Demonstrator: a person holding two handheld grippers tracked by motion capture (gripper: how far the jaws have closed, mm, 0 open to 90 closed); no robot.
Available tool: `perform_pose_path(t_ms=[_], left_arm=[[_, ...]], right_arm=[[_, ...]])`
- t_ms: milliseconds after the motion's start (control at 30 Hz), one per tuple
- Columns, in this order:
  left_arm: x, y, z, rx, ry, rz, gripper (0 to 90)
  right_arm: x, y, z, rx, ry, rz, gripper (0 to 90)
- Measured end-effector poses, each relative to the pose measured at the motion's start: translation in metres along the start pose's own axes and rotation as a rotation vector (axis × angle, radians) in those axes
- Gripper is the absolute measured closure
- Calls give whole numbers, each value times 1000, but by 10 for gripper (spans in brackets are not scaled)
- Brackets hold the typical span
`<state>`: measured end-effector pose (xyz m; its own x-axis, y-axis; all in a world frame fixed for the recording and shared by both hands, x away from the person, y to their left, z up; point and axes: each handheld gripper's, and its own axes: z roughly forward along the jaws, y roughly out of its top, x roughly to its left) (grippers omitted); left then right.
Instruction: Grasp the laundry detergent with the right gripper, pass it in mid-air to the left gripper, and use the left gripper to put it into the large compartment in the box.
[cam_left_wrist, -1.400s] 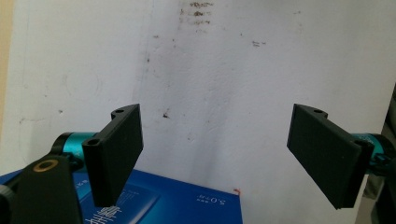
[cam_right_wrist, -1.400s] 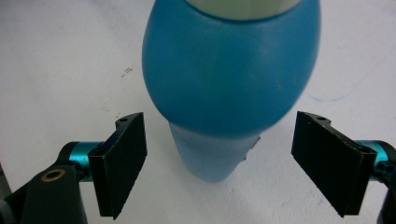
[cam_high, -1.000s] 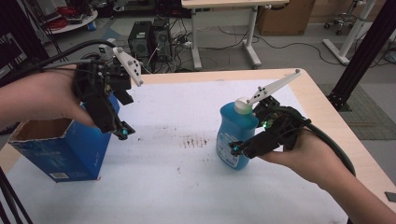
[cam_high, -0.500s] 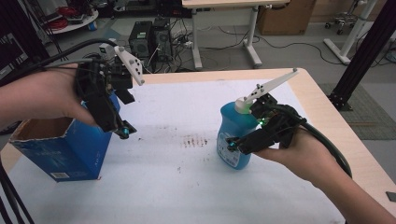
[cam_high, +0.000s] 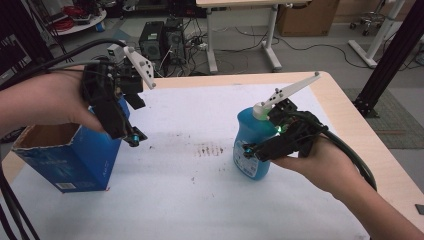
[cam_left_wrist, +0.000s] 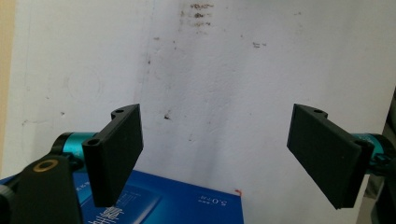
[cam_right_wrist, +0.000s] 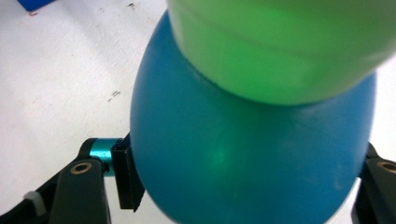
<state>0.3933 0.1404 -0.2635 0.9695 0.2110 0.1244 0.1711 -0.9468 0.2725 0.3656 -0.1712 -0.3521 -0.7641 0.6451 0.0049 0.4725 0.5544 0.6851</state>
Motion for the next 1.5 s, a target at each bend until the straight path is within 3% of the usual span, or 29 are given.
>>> perform_pose_path(t_ms=[633, 833, 1000, 1167, 1333, 1500], left_arm=[[0, 0, 0, -3, 2, 2, 185], [0, 2, -1, -1, 1, 9, 185], [0, 2, -1, -2, 3, 5, 185], [-1, 1, -2, -10, 7, 0, 185], [0, 2, -6, -12, 0, 4, 185], [-2, 8, -12, -20, -2, 26, 185]], right_arm=[[0, -2, 5, -5, -28, 14, 394], [1, -4, 3, -30, -67, 4, 439], [-2, -8, 1, -48, -61, 20, 447], [-1, -8, 1, -52, -72, -20, 455], [-9, -3, -5, -65, -24, -44, 456], [-18, 10, -14, -59, 67, -117, 457]])
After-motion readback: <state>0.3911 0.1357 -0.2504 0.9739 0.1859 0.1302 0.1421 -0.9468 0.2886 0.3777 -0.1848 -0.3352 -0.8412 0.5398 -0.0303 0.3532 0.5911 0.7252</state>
